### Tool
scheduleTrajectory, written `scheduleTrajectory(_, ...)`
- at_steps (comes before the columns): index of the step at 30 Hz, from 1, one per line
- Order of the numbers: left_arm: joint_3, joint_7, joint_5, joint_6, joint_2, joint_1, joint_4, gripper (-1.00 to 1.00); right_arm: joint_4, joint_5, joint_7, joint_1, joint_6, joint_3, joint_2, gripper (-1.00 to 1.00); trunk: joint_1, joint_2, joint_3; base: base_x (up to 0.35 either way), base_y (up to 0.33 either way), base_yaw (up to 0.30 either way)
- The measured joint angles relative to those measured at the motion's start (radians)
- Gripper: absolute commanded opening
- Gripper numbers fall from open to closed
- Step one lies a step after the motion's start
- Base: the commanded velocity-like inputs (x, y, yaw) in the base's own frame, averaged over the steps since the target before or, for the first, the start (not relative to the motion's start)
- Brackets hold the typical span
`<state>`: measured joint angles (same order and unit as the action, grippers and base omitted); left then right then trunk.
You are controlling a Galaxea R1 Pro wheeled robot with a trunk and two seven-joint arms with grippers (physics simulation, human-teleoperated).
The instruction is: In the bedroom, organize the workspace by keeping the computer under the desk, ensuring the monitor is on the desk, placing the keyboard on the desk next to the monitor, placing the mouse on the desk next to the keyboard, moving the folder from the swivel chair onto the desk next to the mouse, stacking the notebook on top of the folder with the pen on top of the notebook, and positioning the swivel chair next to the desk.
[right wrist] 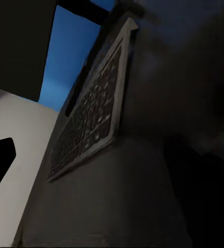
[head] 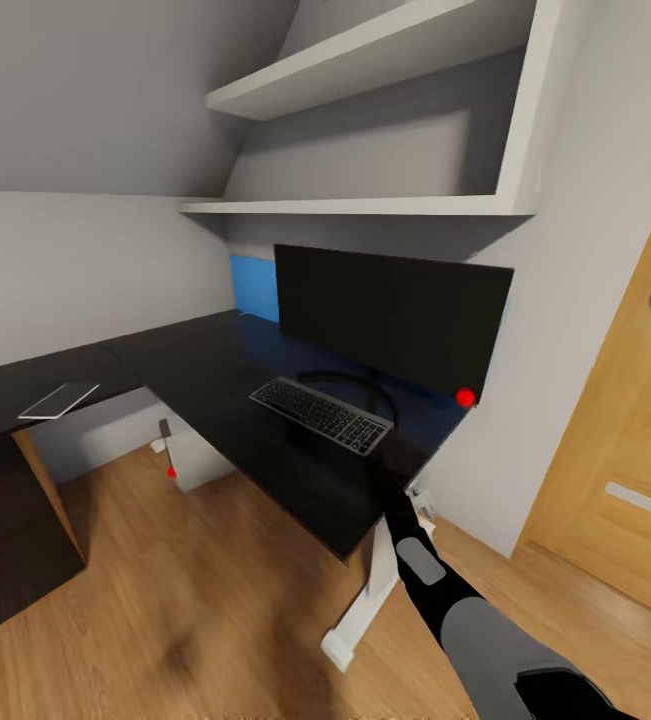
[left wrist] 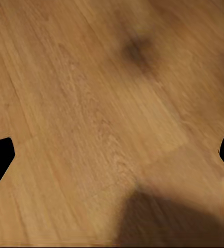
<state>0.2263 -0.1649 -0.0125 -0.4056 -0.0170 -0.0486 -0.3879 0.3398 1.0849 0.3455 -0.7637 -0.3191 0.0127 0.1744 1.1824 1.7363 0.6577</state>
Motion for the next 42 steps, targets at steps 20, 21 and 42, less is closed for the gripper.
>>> scheduleTrajectory(20,0.0,-0.003,0.0,0.001,-0.001,0.0,0.001,1.0,-0.059,-0.009,-0.01,0.001,0.004,0.005,-0.056,1.0,0.0,0.0,0.0,-0.043,-0.171,0.0)
scheduleTrajectory(21,0.0,-0.003,0.0,0.0,0.0,0.0,0.0,1.0,-0.087,-0.011,-0.01,0.001,0.002,0.004,-0.072,1.0,0.0,0.0,0.0,-0.001,-0.007,0.0)
scheduleTrajectory(42,0.0,0.002,0.0,0.022,0.002,0.0,0.036,1.0,-0.358,-0.285,-0.139,0.185,-0.101,0.034,-0.223,1.0,-0.042,-0.077,-0.034,0.0,-0.001,0.0)
